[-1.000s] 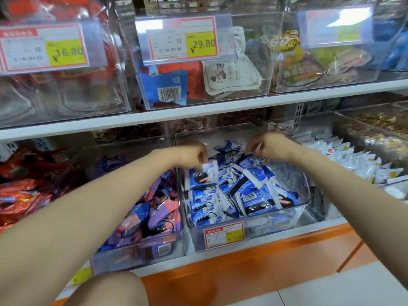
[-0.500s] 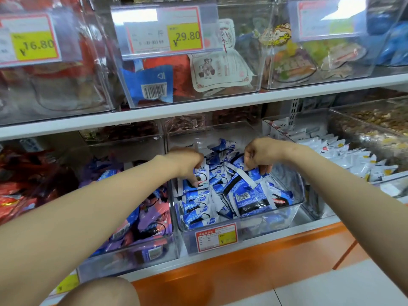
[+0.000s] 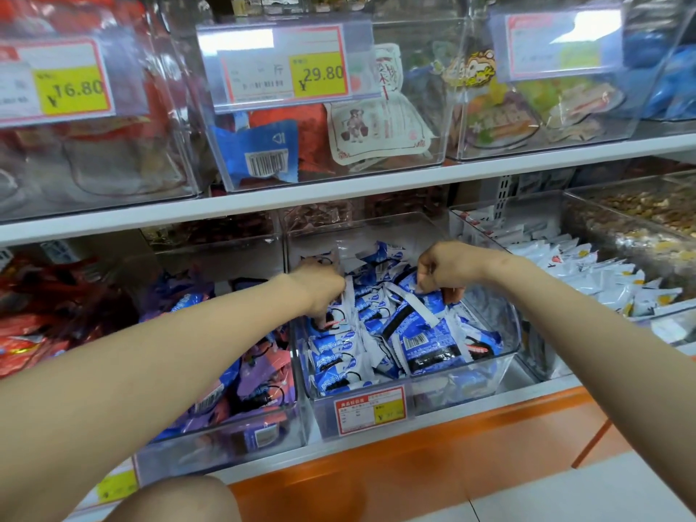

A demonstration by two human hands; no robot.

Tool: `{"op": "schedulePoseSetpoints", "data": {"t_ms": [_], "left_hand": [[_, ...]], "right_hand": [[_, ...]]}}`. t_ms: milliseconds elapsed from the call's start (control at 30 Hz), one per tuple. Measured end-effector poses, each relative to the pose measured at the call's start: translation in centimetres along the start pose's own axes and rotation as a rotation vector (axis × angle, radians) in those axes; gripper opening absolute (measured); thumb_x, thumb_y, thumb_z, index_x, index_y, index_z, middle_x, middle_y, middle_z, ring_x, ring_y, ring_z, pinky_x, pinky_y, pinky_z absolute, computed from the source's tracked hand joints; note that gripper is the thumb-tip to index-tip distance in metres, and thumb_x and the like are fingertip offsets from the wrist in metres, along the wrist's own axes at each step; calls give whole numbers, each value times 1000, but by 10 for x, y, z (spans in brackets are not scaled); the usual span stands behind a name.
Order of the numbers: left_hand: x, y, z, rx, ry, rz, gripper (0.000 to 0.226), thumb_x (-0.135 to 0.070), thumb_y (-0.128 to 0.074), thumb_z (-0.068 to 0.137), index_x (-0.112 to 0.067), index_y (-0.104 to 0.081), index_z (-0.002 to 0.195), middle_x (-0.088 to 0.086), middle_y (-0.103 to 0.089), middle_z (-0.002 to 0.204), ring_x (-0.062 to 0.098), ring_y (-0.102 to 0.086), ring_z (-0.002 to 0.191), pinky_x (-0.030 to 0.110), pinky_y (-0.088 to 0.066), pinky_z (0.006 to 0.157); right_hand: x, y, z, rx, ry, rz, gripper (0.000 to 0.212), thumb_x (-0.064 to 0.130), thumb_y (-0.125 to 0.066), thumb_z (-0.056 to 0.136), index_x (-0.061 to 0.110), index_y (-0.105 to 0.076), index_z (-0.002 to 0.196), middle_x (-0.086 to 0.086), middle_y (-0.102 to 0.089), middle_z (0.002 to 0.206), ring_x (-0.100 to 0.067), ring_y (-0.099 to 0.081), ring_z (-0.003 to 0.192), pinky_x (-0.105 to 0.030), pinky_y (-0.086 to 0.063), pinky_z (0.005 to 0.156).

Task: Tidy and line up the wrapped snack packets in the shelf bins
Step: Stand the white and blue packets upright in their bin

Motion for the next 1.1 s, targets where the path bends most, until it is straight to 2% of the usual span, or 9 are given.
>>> {"op": "schedulePoseSetpoints", "data": {"t_ms": [133,233,467,667,800,867,933,1033,1100], "left_hand": [[4,1,2,2,3,-14,43,-31,-72,80,-3,-56,108,5,-55,87,19,-49,76,29,-39,64],[11,4,4,-9,2,-128,54,-26,-75,77,-5,-50,120,8,-60,105,21,-53,84,29,-41,67],[11,0,8,-15,16,-182,46,-24,-76,77,-6,-52,112,10,-59,99,19,-46,80,28,-35,60],[4,5,4,-18,21,-100,34,-26,-71,82,-5,-59,105,5,-52,88,19,-47,79,27,-35,64],[8,20,-1,-222,11,-384,27,-35,-59,90,-11,-56,103,-1,-53,85,17,-51,79,24,-34,63],[10,31,-5,-372,62,-673,29,-41,-47,95,-13,-55,99,-5,-54,75,14,-52,68,25,-36,58],[8,33,-7,-383,106,-988,35,-46,-42,95,-14,-54,105,-8,-57,76,9,-52,66,22,-39,57],[-3,43,-7,-370,29,-1210,46,-48,-57,87,-18,-46,120,-4,-57,103,9,-54,90,17,-42,68],[-10,52,-9,-358,-68,-1315,35,-32,-68,83,-21,-49,111,-5,-60,99,6,-56,87,11,-44,68]], "right_hand": [[-1,0,-1,3,9,6,13,18,-66,87,8,-60,89,-5,-63,73,-17,-62,56,-21,-51,49],[-1,0,0,0,7,-8,10,16,-64,89,8,-59,89,-6,-63,73,-18,-62,57,-21,-52,51],[2,3,-3,-28,-10,-44,7,7,-55,91,6,-53,85,-17,-66,85,-35,-70,76,-36,-59,65],[1,30,-10,-156,-18,-95,10,13,-50,91,7,-58,88,-10,-67,68,-16,-65,52,-21,-51,47],[-4,49,-18,-286,13,115,22,8,-52,91,16,-55,71,3,-57,45,-3,-53,32,-11,-40,37],[-6,52,-22,-319,54,315,18,2,-52,91,12,-58,79,4,-54,39,-4,-51,30,-12,-38,34],[-4,53,-25,-316,114,499,16,-4,-51,91,8,-59,85,2,-54,37,-5,-50,30,-13,-36,33],[7,49,-27,-264,217,560,13,-3,-54,90,8,-61,87,0,-56,40,-6,-48,32,-14,-37,36],[18,45,-26,-235,271,562,9,0,-58,89,8,-63,88,-2,-57,45,-7,-46,34,-15,-39,38]]}}
Point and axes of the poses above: each hand's wrist, its own z-axis towards the middle knuckle, its own y-axis out of the back of the hand, x = y × z, the point moved 7 cm from there along z, towards the middle knuckle
